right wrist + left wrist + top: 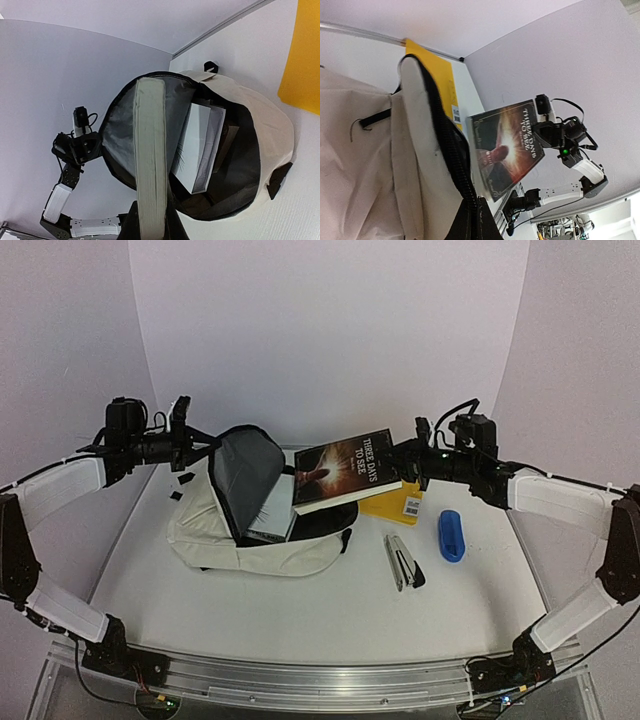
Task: Pack the student bag
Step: Place the book in the student bag.
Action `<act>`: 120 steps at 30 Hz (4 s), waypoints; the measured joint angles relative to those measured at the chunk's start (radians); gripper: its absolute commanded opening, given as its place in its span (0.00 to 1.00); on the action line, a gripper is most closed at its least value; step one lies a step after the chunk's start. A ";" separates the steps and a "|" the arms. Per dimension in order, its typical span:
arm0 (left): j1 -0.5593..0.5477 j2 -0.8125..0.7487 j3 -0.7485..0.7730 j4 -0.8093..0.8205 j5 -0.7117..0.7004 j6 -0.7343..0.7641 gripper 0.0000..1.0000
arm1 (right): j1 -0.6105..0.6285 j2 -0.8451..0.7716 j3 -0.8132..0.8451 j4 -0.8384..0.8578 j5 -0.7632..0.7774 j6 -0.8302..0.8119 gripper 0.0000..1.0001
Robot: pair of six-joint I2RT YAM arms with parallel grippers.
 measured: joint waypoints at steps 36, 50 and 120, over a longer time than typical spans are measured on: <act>-0.085 0.016 0.061 0.149 0.195 -0.042 0.00 | 0.139 0.230 0.009 0.127 0.218 0.190 0.00; -0.098 0.031 0.066 0.149 0.236 -0.024 0.00 | 0.290 0.505 0.290 0.173 0.359 0.187 0.08; -0.102 0.083 0.087 0.150 0.240 0.000 0.00 | 0.384 0.652 0.509 -0.126 0.392 -0.145 0.08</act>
